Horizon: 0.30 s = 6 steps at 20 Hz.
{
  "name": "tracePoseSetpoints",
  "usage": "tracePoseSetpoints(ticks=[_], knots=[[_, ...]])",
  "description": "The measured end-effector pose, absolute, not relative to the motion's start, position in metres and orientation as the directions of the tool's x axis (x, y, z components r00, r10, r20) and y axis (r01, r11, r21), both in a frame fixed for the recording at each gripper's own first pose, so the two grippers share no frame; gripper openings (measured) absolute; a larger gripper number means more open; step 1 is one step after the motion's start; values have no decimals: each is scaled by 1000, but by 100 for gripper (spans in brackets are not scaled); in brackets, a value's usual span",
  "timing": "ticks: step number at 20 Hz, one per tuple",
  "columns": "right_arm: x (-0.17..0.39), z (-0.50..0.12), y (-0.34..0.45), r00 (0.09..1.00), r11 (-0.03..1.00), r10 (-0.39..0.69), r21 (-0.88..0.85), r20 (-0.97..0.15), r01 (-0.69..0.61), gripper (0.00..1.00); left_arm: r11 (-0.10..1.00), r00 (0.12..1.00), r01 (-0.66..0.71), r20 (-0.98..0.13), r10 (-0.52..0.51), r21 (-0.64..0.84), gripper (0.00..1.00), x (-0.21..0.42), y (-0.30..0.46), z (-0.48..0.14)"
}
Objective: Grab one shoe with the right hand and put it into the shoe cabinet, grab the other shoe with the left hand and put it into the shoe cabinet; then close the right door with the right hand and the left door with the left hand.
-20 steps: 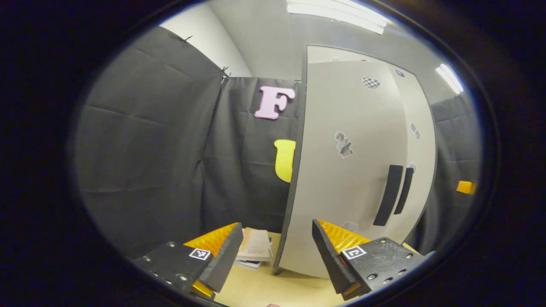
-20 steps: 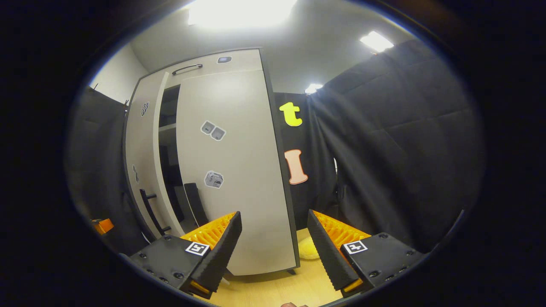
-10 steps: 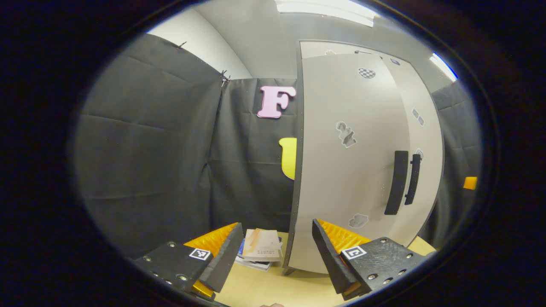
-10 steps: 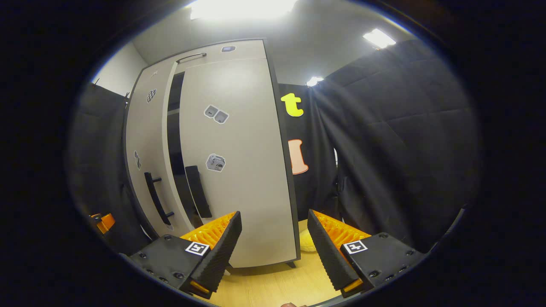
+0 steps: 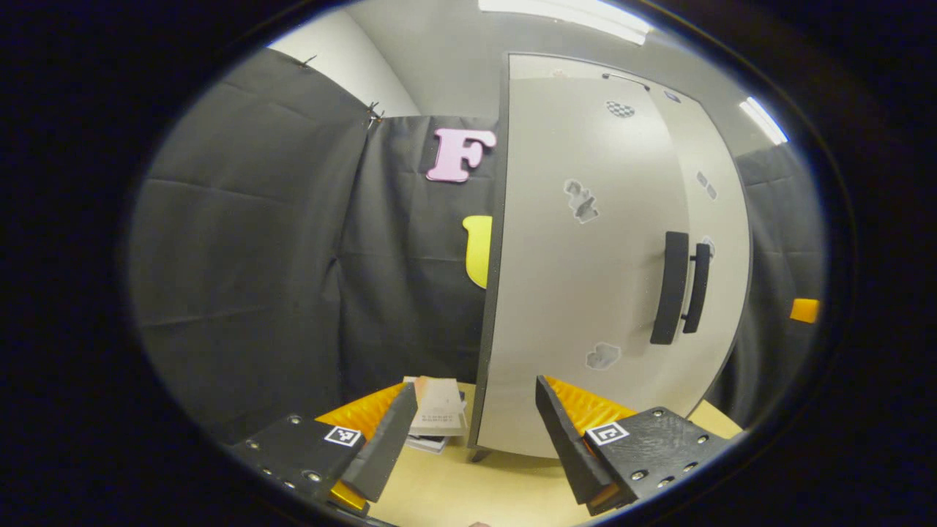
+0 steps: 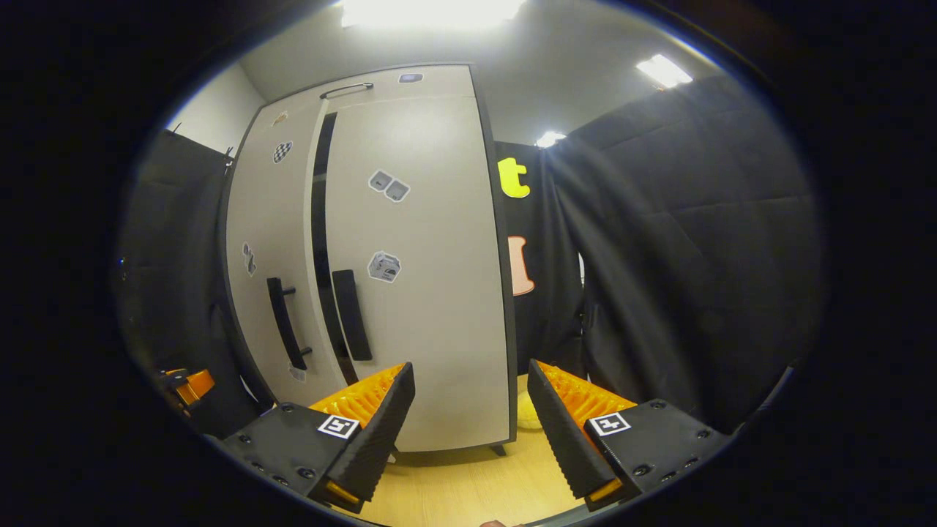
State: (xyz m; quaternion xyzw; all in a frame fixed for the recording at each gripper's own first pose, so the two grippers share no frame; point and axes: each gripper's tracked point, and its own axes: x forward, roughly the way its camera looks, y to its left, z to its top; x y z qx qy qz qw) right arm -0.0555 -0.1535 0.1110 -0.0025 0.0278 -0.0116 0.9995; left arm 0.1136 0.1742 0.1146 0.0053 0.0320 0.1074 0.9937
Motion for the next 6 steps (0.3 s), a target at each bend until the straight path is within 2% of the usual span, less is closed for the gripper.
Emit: tracePoseSetpoints(ticks=[1, 4, 5, 6], knots=[[-55, 109, -154, 998, 1000, -21, -12, -57, 20, 98, 976, 974, -217, -62, 218, 26, 95, 114, 176, 113], [-54, 97, -156, 996, 999, -22, -25, -88, 20, 98, 975, 973, -222, -60, 223, 26, 95, 117, 178, 104], [-52, 91, -156, 994, 1000, -18, -19, -105, 16, 98, 976, 974, -218, -60, 219, 17, 100, 118, 178, 102], [-52, 86, -155, 993, 1000, -14, -11, -120, 13, 98, 977, 975, -215, -61, 215, 7, 95, 120, 177, 99]])
